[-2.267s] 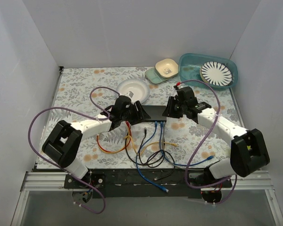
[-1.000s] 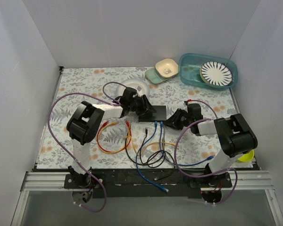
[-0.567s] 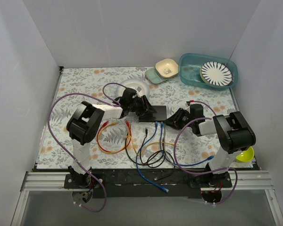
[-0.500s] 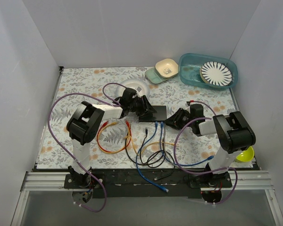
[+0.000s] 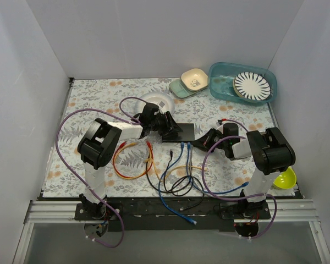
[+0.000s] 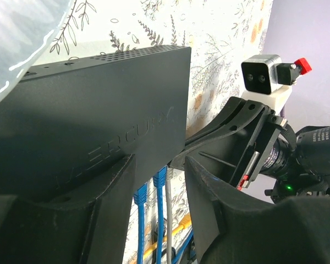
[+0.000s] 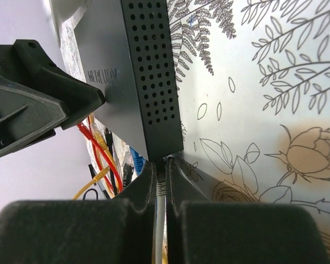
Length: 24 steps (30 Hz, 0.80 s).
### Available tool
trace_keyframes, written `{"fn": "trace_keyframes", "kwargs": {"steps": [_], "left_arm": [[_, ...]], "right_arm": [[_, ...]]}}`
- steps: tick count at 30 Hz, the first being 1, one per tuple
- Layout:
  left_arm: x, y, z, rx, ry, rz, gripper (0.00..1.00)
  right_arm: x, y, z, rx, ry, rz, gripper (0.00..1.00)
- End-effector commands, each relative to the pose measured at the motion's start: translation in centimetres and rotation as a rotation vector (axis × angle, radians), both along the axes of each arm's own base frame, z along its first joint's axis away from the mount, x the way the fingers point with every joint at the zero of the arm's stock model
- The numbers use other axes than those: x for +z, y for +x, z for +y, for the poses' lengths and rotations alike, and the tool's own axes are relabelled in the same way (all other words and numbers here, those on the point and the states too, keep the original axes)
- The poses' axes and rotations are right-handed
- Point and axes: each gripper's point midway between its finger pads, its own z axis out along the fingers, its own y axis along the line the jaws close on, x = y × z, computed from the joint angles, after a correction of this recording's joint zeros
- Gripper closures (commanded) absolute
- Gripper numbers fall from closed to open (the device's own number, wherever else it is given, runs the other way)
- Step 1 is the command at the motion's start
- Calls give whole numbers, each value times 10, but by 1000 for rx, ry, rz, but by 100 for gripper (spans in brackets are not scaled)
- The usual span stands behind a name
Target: Pull the plug from the switch port
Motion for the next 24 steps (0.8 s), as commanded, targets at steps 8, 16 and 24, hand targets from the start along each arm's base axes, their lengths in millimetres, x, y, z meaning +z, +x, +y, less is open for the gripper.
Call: {"fn": "trace_keyframes", "kwargs": {"steps": [8,16,24], "left_arm": [[-47,-21,19,48,95,154,59],[-48,-18,20,71,82,162,60],[-42,-13,25,83,85,144,60]], "right_arm": [[-40,-58,-8,113,-99,160,99],[-36,-70,-30,76,-222,177,99],[-2,-37,-103,-192,-597,44,99]]}}
